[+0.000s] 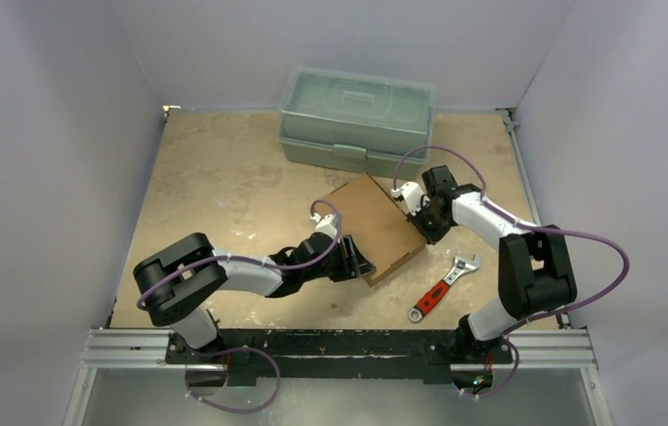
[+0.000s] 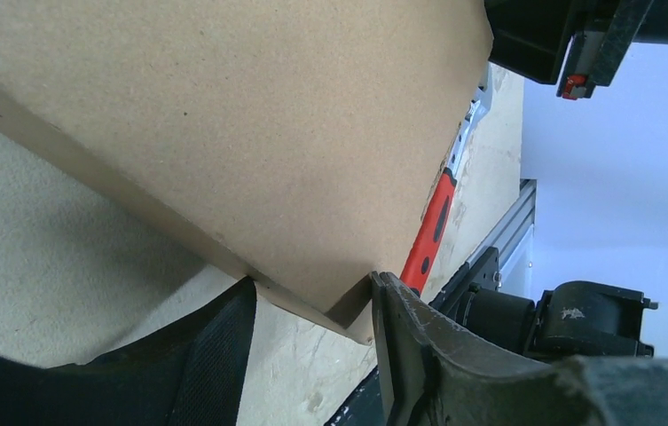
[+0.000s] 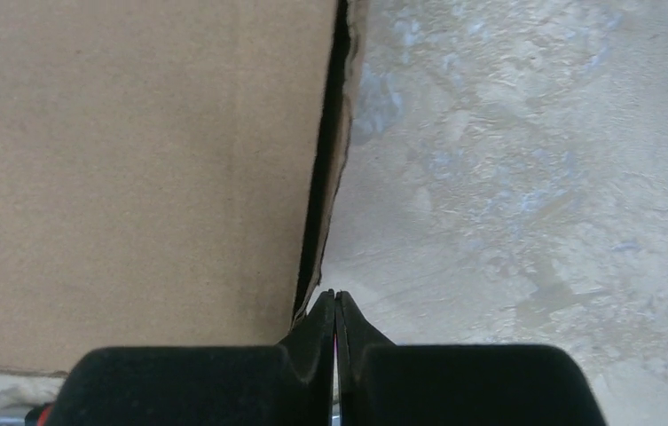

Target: Fold the paper box

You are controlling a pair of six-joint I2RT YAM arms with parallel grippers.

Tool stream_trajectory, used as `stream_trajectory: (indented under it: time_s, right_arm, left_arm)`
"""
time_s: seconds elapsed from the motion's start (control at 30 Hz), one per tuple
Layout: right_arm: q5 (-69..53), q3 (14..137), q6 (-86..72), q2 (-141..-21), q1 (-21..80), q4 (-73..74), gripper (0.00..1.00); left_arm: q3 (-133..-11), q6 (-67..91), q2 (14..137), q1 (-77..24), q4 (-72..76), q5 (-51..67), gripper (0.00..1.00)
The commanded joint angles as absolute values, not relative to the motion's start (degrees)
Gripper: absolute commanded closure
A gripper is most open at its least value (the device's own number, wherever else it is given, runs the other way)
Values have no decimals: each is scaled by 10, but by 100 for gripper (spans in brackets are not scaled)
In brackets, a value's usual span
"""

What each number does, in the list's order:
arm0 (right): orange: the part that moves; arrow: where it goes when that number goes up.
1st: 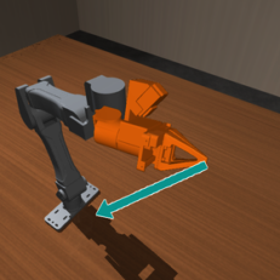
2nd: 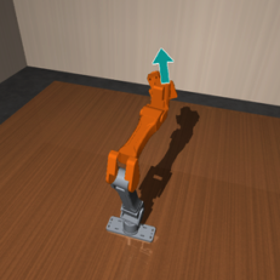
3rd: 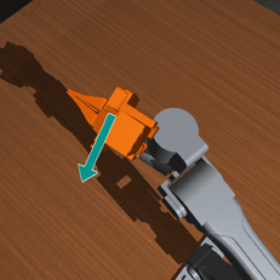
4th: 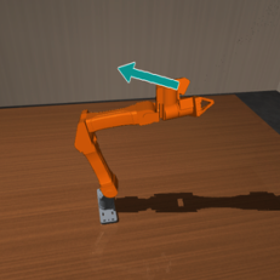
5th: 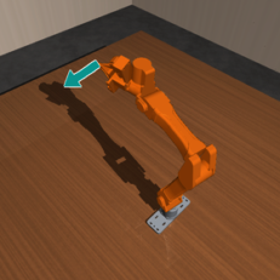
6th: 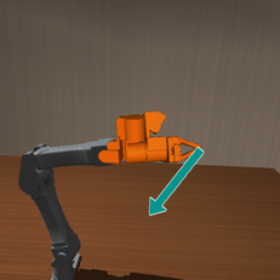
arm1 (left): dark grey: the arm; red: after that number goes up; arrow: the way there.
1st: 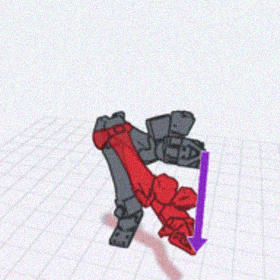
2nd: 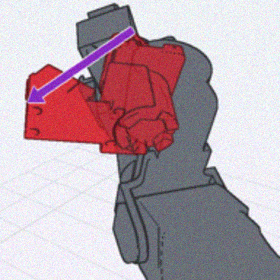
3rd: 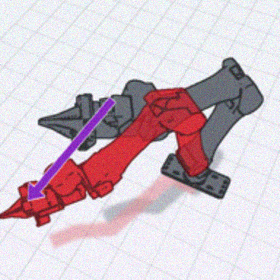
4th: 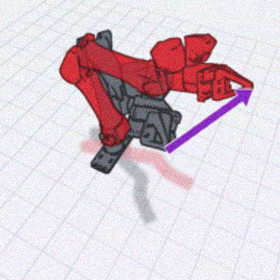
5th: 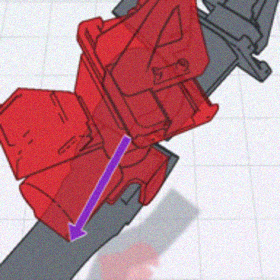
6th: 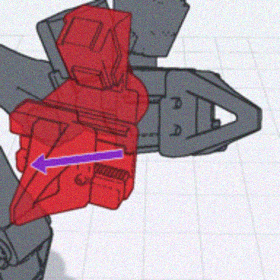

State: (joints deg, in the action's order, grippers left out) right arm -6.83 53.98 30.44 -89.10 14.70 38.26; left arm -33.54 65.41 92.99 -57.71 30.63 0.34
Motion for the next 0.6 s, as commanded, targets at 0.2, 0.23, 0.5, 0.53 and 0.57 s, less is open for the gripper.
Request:
stream_trajectory:
  time_s: [0.2,0.23,0.5,0.53,0.57]
  right_arm:
    - [-30,536,233,-805,103,258,100]
    - [-55,542,245,-798,104,251,100]
    - [-51,606,255,-900,161,242,100]
    - [-45,613,251,-924,177,247,100]
    - [-51,616,249,-936,194,255,100]
  left_arm:
    - [-320,622,851,-576,283,-54,30]
    - [-322,615,840,-571,269,-57,26]
    - [-340,590,842,-501,260,-21,21]
    - [-347,588,852,-498,261,-14,21]
    - [-356,584,862,-498,262,-10,21]
